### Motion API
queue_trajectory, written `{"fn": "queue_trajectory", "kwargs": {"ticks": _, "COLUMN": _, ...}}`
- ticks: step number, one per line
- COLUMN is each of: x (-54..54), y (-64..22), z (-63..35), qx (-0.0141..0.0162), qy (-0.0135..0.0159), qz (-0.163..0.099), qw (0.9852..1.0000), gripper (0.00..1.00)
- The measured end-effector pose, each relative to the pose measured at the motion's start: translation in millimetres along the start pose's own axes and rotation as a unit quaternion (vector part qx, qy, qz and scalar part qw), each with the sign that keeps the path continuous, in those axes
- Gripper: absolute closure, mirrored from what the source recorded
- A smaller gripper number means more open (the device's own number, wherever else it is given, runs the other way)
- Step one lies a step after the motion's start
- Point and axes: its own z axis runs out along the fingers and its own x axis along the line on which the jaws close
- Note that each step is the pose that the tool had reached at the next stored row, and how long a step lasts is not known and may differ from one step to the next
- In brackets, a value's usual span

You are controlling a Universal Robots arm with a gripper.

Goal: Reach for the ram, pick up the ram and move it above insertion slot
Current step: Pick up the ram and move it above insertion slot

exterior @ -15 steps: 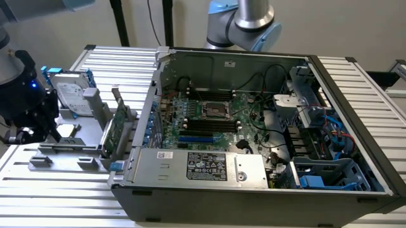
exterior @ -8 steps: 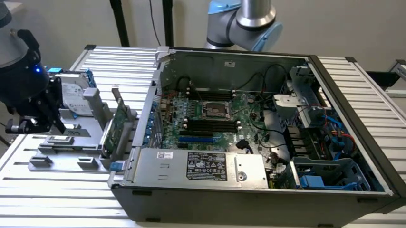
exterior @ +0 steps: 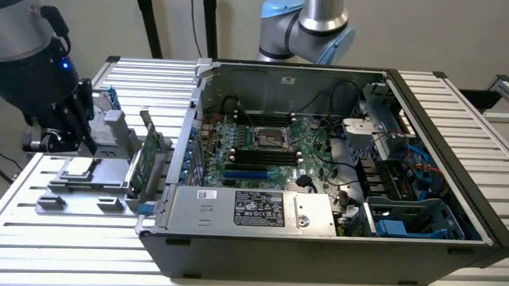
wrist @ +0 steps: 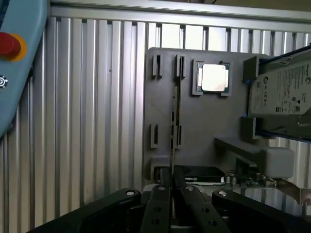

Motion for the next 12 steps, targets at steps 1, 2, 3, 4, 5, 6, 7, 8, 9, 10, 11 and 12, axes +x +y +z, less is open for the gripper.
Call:
{"fn": "queue_trajectory", "kwargs": {"ticks": 1, "x": -0.1, "y": -4.5, "z": -4.2, "qx": 0.0001, "qy": -0.0013, "qz": 0.0, "qw": 1.0, "gripper": 0.86}}
{"fn": "queue_trajectory", "kwargs": {"ticks": 2, "x": -0.3, "y": -8.8, "z": -8.4, "qx": 0.0, "qy": -0.0024, "qz": 0.0, "qw": 1.0, "gripper": 0.86}}
{"fn": "queue_trajectory", "kwargs": {"ticks": 3, "x": -0.5, "y": -13.0, "z": -12.5, "qx": 0.0001, "qy": -0.0036, "qz": -0.001, "qw": 1.0, "gripper": 0.86}}
{"fn": "queue_trajectory", "kwargs": {"ticks": 4, "x": -0.7, "y": -17.2, "z": -16.7, "qx": 0.0001, "qy": -0.0047, "qz": -0.001, "qw": 1.0, "gripper": 0.86}}
{"fn": "queue_trajectory", "kwargs": {"ticks": 5, "x": -0.9, "y": -21.4, "z": -20.8, "qx": 0.0001, "qy": -0.0058, "qz": -0.001, "qw": 1.0, "gripper": 0.86}}
{"fn": "queue_trajectory", "kwargs": {"ticks": 6, "x": -1.1, "y": -25.8, "z": -25.1, "qx": 0.0001, "qy": -0.007, "qz": -0.001, "qw": 1.0, "gripper": 0.86}}
{"fn": "queue_trajectory", "kwargs": {"ticks": 7, "x": -1.3, "y": -30.0, "z": -29.3, "qx": 0.0001, "qy": -0.0081, "qz": -0.001, "qw": 1.0, "gripper": 0.86}}
{"fn": "queue_trajectory", "kwargs": {"ticks": 8, "x": -1.5, "y": -34.2, "z": -33.4, "qx": 0.0001, "qy": -0.0092, "qz": -0.001, "qw": 1.0, "gripper": 0.86}}
{"fn": "queue_trajectory", "kwargs": {"ticks": 9, "x": -1.7, "y": -38.5, "z": -37.5, "qx": 0.0002, "qy": -0.0104, "qz": -0.002, "qw": 0.9999, "gripper": 0.86}}
{"fn": "queue_trajectory", "kwargs": {"ticks": 10, "x": -1.9, "y": -42.7, "z": -41.6, "qx": 0.0002, "qy": -0.0114, "qz": -0.002, "qw": 0.9999, "gripper": 0.86}}
{"fn": "queue_trajectory", "kwargs": {"ticks": 11, "x": -2.2, "y": -47.0, "z": -45.6, "qx": 0.0002, "qy": -0.0124, "qz": -0.002, "qw": 0.9999, "gripper": 0.86}}
{"fn": "queue_trajectory", "kwargs": {"ticks": 12, "x": -2.3, "y": -51.9, "z": -49.2, "qx": 0.0002, "qy": -0.0135, "qz": -0.002, "qw": 0.9999, "gripper": 0.86}}
